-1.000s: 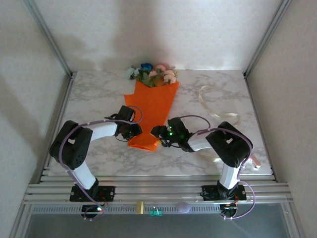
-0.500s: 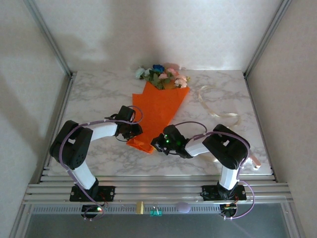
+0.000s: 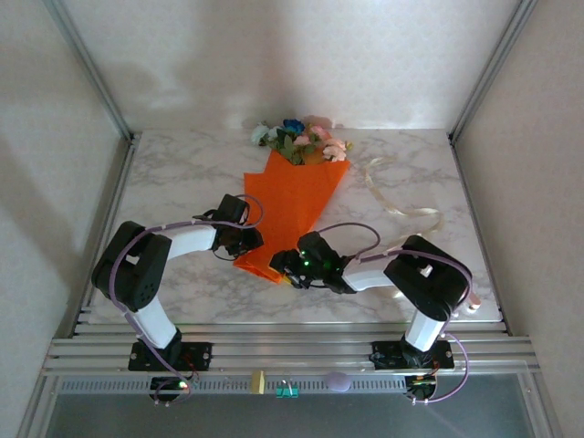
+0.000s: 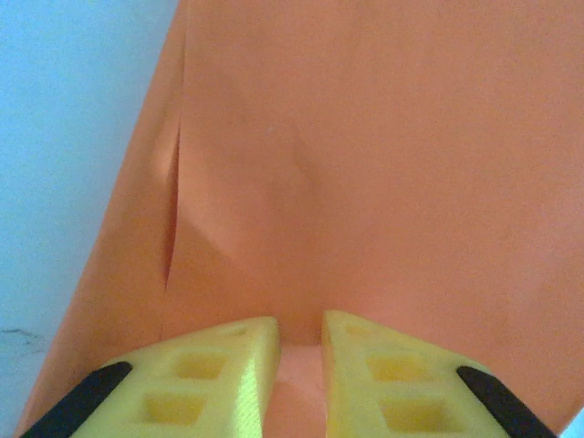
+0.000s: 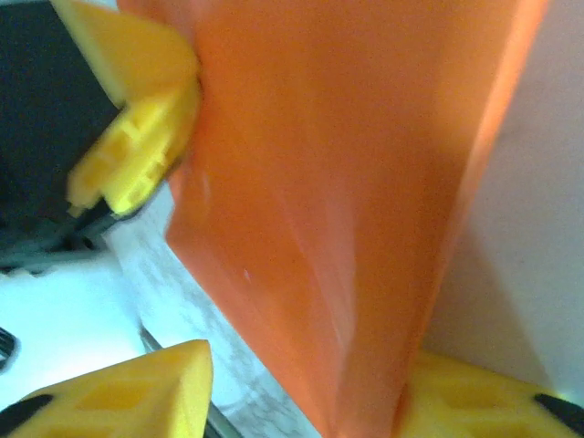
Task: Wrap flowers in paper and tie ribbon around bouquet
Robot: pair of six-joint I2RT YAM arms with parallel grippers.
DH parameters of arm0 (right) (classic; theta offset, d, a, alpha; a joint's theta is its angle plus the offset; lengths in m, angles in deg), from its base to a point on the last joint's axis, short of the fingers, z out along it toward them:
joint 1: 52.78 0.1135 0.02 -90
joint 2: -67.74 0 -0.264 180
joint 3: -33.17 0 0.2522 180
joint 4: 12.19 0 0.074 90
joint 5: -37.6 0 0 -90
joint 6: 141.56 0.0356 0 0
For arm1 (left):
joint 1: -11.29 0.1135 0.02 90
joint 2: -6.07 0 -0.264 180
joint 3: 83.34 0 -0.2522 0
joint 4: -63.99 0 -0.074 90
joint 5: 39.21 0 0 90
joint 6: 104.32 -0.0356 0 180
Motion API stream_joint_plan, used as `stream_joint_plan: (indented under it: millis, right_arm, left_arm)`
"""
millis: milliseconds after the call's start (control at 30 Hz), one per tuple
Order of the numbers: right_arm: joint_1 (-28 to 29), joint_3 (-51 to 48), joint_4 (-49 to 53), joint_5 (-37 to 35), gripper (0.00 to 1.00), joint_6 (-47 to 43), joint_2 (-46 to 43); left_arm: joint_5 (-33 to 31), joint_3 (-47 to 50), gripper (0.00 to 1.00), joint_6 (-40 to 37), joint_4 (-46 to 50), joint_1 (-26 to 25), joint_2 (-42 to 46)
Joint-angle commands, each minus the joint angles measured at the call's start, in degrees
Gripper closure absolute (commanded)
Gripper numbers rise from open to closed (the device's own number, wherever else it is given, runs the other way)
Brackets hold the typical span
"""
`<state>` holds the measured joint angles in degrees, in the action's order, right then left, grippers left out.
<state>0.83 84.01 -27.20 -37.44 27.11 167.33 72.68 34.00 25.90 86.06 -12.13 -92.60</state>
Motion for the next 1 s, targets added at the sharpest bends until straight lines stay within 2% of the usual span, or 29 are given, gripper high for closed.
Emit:
stream_joint_plan:
  millis: [0,33,67,100,133,200,233,267,333,400,433,533,633,700,833,967]
  right_arm:
    - [2.3,-1.4,2.3,1.0,0.78,1.8,4.0]
    - [2.1,-1.3,2.3,0.3,0.95,2.0,4.1]
    - [2.0,-1.1,3.8,-0.7,1.0,2.5,3.7]
    - [2.0,-0.8,5.9,-1.6,1.0,2.4,2.6]
    - [1.9,-0.3,8.8,-2.3,0.92,1.7,1.2]
    - [1.7,1.6,20.3,-4.4,0.35,-0.9,-3.8]
    - [1.4,2.6,25.6,-5.4,0.22,-2.6,-6.8]
    - [0.9,4.4,33.3,-7.4,0.16,-5.0,-10.9]
    - [-1.1,8.4,49.1,-12.4,0.18,-9.5,-19.0]
    - [-6.7,12.2,61.5,-15.9,0.28,-14.3,-26.6]
    - [-10.2,13.3,65.0,-16.2,0.32,-16.8,-29.2]
    - [-26.8,18.5,71.8,-15.3,0.36,-29.5,-31.2]
    - [-39.7,26.9,74.7,-15.8,0.37,-38.5,-21.9]
    - [-45.9,34.9,77.4,-14.1,0.36,-37.5,-12.0]
    - [-49.1,51.0,80.1,-15.6,0.36,-36.2,4.1]
    - [-49.2,64.9,86.3,-22.4,0.33,-44.5,16.9]
  left_arm:
    - [-2.2,3.3,0.77,-1.0,5.0,-0.2,-4.6]
    - [-2.1,3.3,0.77,-1.1,5.1,-0.2,-4.5]
    - [-2.1,3.2,0.77,-1.1,5.3,-0.2,-4.4]
    - [-1.9,3.0,0.77,-1.1,5.4,-0.2,-4.3]
    - [-1.8,2.9,0.77,-0.9,5.4,-0.2,-4.2]
    - [-1.2,2.8,0.77,0.2,5.1,-0.1,-3.7]
    - [-0.7,2.8,0.76,1.0,4.8,-0.1,-3.4]
    - [0.3,2.8,0.75,2.3,4.1,-0.2,-3.0]
    - [2.2,3.2,0.74,5.5,1.9,-0.3,-1.6]
    - [3.5,3.2,0.73,9.0,-0.2,-0.5,0.4]
    - [3.5,2.9,0.71,10.4,-0.9,-0.5,1.3]
    - [3.3,1.4,0.64,14.2,-1.7,-0.6,4.6]
    - [1.2,-1.1,0.56,15.9,-0.3,-0.7,8.4]
    - [-0.3,-2.7,0.53,16.8,1.1,-0.7,10.4]
    - [-1.9,-5.0,0.5,17.6,1.8,-0.8,13.9]
    - [-3.4,-8.4,0.49,13.8,5.8,-1.1,14.4]
